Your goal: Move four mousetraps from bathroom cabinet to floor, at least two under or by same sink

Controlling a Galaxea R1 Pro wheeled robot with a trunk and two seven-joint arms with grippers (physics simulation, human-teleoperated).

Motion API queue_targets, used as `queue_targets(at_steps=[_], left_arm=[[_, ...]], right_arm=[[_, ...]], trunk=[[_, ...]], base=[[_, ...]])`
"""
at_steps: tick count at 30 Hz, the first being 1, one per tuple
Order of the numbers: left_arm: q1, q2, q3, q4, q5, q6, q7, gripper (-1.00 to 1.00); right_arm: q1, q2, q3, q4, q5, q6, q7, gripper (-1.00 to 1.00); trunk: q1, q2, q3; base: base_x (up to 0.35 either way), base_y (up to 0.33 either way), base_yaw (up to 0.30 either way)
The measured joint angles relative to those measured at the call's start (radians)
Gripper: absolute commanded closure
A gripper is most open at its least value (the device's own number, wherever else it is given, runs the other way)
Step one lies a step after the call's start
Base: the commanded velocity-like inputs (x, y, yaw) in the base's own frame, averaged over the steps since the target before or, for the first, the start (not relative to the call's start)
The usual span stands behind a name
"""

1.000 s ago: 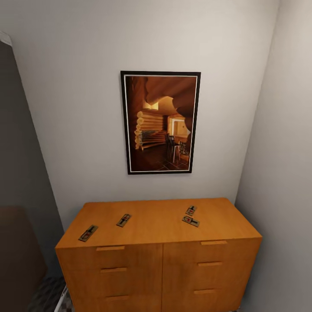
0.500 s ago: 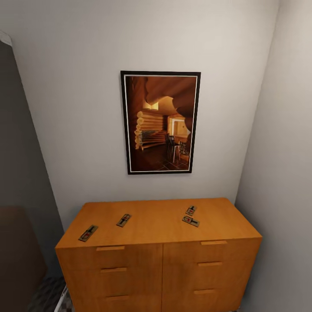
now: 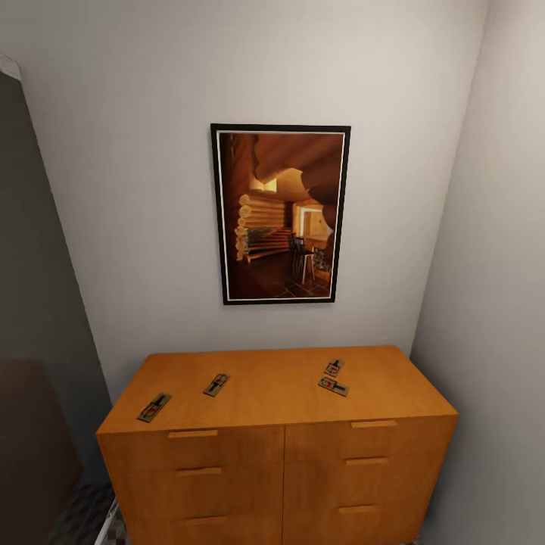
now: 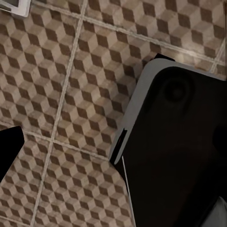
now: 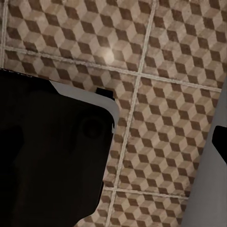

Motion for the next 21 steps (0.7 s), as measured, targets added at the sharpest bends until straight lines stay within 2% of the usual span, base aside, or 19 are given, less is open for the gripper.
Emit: queue_targets(at_steps=[21], left_arm=[[-0.002,-0.010,-0.004,-0.011,-0.002,0.011,-0.007,-1.00]], right_arm=[[-0.001,-0.001,-0.003,0.000,0.000,0.000,-0.001,-1.00]], trunk=[[0.000,0.000,0.000]], base=[[0.000,0.000,0.000]])
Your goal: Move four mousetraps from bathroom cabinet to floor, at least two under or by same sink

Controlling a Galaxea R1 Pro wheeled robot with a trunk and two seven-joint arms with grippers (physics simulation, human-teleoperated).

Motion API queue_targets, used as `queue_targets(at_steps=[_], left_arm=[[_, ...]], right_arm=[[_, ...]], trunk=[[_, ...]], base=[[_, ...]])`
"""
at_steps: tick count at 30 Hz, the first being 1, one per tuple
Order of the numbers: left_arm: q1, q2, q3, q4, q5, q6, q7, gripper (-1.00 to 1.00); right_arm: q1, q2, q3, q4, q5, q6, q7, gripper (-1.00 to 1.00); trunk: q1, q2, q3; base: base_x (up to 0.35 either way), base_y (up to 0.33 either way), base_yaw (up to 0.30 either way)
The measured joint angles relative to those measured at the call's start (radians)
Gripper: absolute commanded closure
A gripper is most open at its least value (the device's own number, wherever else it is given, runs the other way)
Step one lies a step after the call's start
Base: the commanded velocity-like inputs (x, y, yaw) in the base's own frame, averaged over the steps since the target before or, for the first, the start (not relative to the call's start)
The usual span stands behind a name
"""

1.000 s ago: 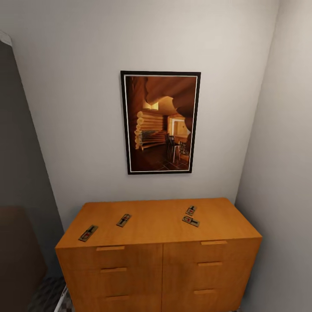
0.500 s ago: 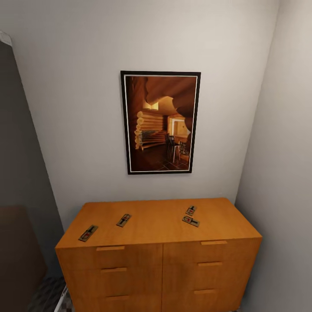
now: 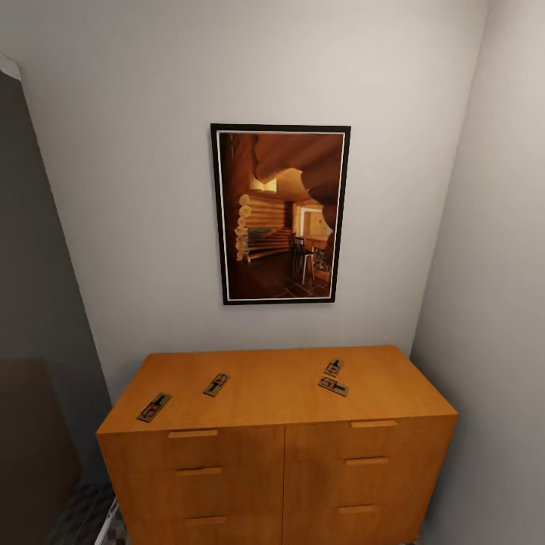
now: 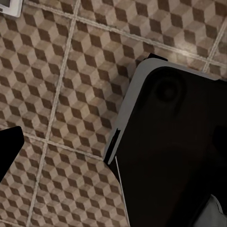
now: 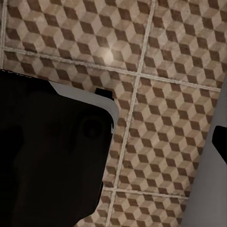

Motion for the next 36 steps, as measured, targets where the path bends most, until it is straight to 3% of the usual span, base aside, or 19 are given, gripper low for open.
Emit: queue_targets(at_steps=[17,23,24,26,27,32,33,36], left_arm=[[0.000,0.001,-0.001,-0.055,0.000,0.003,-0.003,-1.00],[0.000,0.002,0.000,-0.088,0.000,0.033,-0.003,-1.00],[-0.001,0.002,0.000,-0.171,-0.004,0.131,-0.003,-1.00],[-0.001,0.002,0.001,-0.216,-0.005,0.183,-0.003,-1.00],[-0.001,0.003,0.002,-0.277,-0.006,0.250,-0.002,-1.00],[0.000,0.002,0.003,-0.392,-0.008,0.352,0.000,-1.00],[-0.001,0.001,0.000,-0.467,-0.007,0.428,0.001,-1.00],[0.000,0.001,0.000,-0.505,-0.008,0.465,0.002,-1.00]], right_arm=[[0.000,-0.003,-0.001,-0.006,-0.002,0.001,-0.002,-1.00],[-0.001,-0.003,0.000,-0.018,-0.002,0.004,-0.004,-1.00],[-0.001,-0.003,0.000,-0.024,-0.002,0.005,-0.004,-1.00],[-0.001,-0.003,0.000,-0.040,-0.002,0.007,-0.004,-1.00],[-0.002,-0.003,0.000,-0.063,-0.002,0.009,-0.005,-1.00],[-0.002,-0.003,0.001,-0.090,-0.003,0.011,-0.001,-1.00],[-0.002,-0.003,0.001,-0.100,-0.001,0.011,0.007,-1.00],[-0.002,-0.004,0.000,-0.105,-0.001,0.011,0.011,-1.00]], trunk=[[0.000,0.000,0.000],[0.000,0.000,0.000],[0.000,0.000,0.000],[0.000,0.000,0.000],[0.000,0.000,0.000],[0.000,0.000,0.000],[0.000,0.000,0.000],[0.000,0.000,0.000]], base=[[0.000,0.000,0.000],[0.000,0.000,0.000],[0.000,0.000,0.000],[0.000,0.000,0.000],[0.000,0.000,0.000],[0.000,0.000,0.000],[0.000,0.000,0.000],[0.000,0.000,0.000]])
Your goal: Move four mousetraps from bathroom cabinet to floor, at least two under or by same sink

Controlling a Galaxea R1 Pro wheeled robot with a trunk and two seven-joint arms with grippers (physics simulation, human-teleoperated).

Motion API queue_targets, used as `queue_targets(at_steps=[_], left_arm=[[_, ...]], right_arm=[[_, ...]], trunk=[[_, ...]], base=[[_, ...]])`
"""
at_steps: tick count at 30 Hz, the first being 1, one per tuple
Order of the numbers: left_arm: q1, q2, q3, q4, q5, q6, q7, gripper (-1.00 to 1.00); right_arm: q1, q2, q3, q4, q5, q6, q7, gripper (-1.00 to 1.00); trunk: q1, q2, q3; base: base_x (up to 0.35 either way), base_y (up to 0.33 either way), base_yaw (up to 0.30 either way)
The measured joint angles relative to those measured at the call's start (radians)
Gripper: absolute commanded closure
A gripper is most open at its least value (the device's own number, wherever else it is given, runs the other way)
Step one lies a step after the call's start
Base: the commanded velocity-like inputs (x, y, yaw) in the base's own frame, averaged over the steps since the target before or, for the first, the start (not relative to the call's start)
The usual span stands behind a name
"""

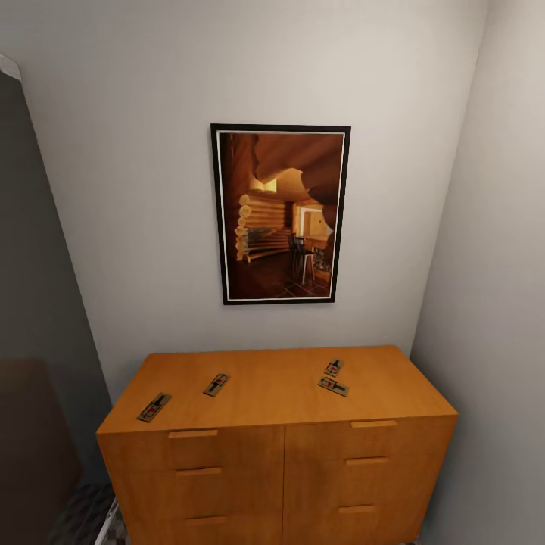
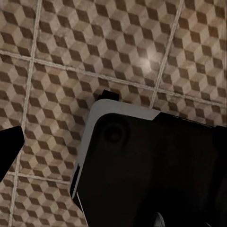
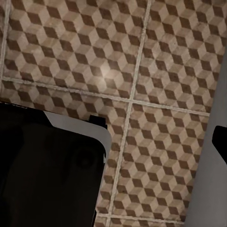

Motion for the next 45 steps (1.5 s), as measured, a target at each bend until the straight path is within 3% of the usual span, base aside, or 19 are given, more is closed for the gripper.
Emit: queue_targets(at_steps=[16,24,33,45], left_arm=[[0.000,0.000,0.000,-0.158,0.000,0.154,0.001,-1.00],[0.000,0.000,-0.001,-0.238,0.001,0.228,0.001,-1.00],[0.001,-0.007,-0.001,-0.397,0.002,0.361,0.001,-1.00],[0.001,-0.008,-0.002,-0.557,0.004,0.508,0.002,-1.00]], right_arm=[[0.000,-0.001,-0.001,-0.066,0.001,0.020,0.005,-1.00],[0.000,0.000,0.000,-0.191,-0.001,0.140,0.059,-1.00],[0.000,0.003,0.002,-0.445,-0.002,0.390,0.209,-1.00],[0.000,0.003,0.002,-0.620,-0.002,0.547,0.315,-1.00]], trunk=[[0.000,0.000,0.000],[0.000,0.000,0.000],[0.000,0.000,0.000],[0.000,0.000,0.000]], base=[[0.000,0.000,0.000],[0.000,0.000,0.000],[0.000,0.000,0.000],[0.000,0.000,0.000]])
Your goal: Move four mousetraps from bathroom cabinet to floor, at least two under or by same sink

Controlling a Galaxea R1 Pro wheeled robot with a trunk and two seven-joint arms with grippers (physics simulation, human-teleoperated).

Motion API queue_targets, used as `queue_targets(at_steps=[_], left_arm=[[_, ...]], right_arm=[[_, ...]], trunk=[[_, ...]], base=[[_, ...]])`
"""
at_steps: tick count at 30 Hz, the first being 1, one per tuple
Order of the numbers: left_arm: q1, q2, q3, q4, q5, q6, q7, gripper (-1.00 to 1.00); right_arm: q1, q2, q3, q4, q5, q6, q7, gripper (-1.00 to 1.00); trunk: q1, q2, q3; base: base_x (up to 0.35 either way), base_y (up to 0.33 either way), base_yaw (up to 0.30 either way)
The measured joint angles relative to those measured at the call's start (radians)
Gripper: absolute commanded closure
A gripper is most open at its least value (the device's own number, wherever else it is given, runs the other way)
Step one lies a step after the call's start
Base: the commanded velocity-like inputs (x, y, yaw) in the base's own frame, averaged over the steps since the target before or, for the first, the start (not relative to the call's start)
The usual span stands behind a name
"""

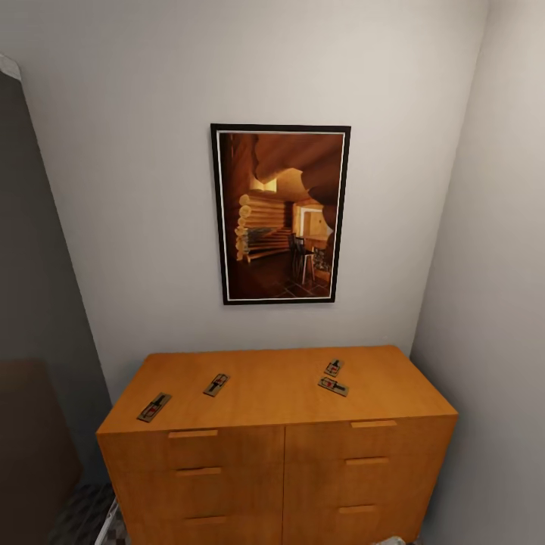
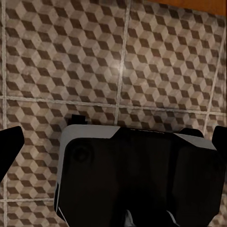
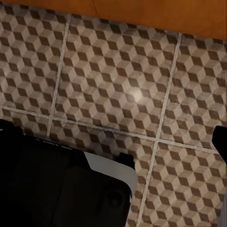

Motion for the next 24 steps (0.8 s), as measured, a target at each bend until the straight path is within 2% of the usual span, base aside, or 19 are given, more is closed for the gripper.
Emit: queue_targets(at_steps=[4,8,24], left_arm=[[0.000,0.000,0.000,-0.039,0.000,0.035,0.000,-1.00],[0.000,-0.001,0.000,-0.093,0.001,0.066,-0.001,-1.00],[0.001,-0.003,-0.001,-0.208,0.010,0.087,-0.002,-1.00]], right_arm=[[0.000,0.000,0.000,-0.037,0.000,0.040,0.043,-1.00],[0.000,0.000,0.001,-0.105,0.000,0.101,0.118,-1.00],[0.001,-0.001,0.002,-0.365,0.001,0.312,0.330,-1.00]], trunk=[[0.000,0.000,0.000],[0.000,0.000,0.000],[0.000,0.000,0.000]], base=[[0.000,0.000,0.000],[0.000,0.000,0.000],[0.000,0.000,0.000]])
